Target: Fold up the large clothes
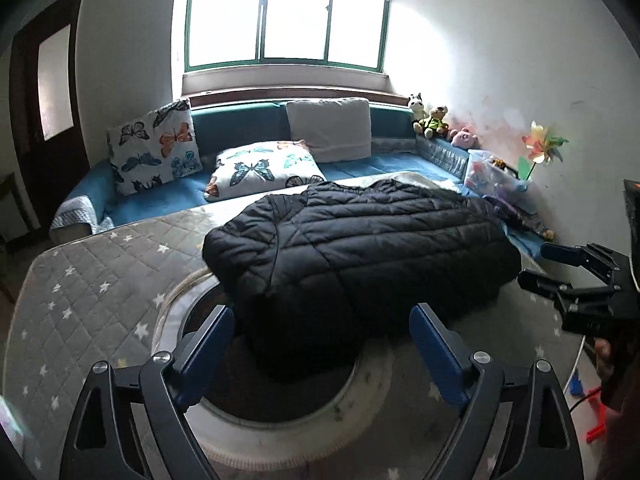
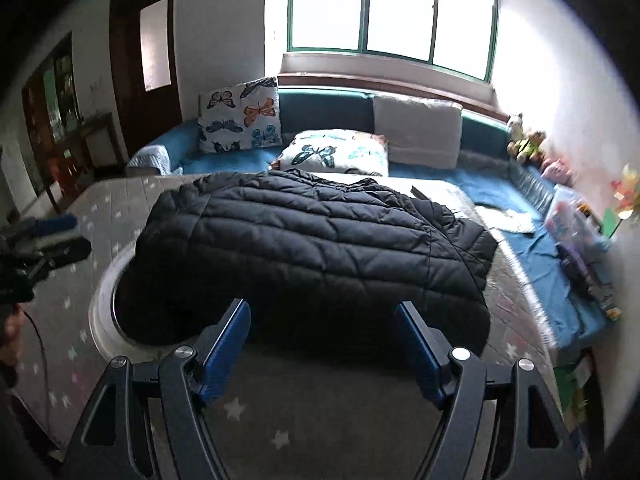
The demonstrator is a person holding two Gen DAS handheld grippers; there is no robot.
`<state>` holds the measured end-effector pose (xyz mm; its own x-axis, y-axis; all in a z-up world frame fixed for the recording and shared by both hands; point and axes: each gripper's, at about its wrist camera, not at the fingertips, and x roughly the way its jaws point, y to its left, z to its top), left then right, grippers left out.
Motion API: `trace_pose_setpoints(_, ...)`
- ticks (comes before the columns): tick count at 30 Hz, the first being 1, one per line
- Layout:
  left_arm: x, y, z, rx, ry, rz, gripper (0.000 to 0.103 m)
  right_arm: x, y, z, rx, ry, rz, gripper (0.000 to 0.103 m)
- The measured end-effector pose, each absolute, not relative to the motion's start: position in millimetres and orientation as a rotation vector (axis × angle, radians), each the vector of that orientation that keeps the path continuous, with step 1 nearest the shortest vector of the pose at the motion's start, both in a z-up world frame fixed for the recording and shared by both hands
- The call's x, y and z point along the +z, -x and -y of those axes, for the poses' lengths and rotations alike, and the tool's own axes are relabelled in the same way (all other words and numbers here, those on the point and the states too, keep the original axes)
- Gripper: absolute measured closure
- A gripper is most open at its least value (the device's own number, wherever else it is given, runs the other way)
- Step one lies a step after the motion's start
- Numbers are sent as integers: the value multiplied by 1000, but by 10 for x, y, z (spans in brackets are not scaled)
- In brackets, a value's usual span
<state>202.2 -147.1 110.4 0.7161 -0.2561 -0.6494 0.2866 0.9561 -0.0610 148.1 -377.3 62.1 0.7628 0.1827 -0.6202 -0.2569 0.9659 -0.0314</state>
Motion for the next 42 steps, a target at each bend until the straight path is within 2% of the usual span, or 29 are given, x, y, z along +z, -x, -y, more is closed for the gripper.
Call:
trace_pose_setpoints(6,1077,-1575,1479,-297,-32,-734,7,495,-1113,3524,186,185,-629,21)
trace_pose_setpoints(14,1085,-1176,1424,-283,-36,-728,7,439,-823,3501,153,109,-616,21)
trace_pose_setpoints(25,1143,-1011,1576,-298,-84,-713,7,375,-689,3729,113,-39,-637,21)
trace_pose_setpoints(42,1058,-967,1714,-309,-118,-731,7,361,-626,3788,126,-78,-639,21)
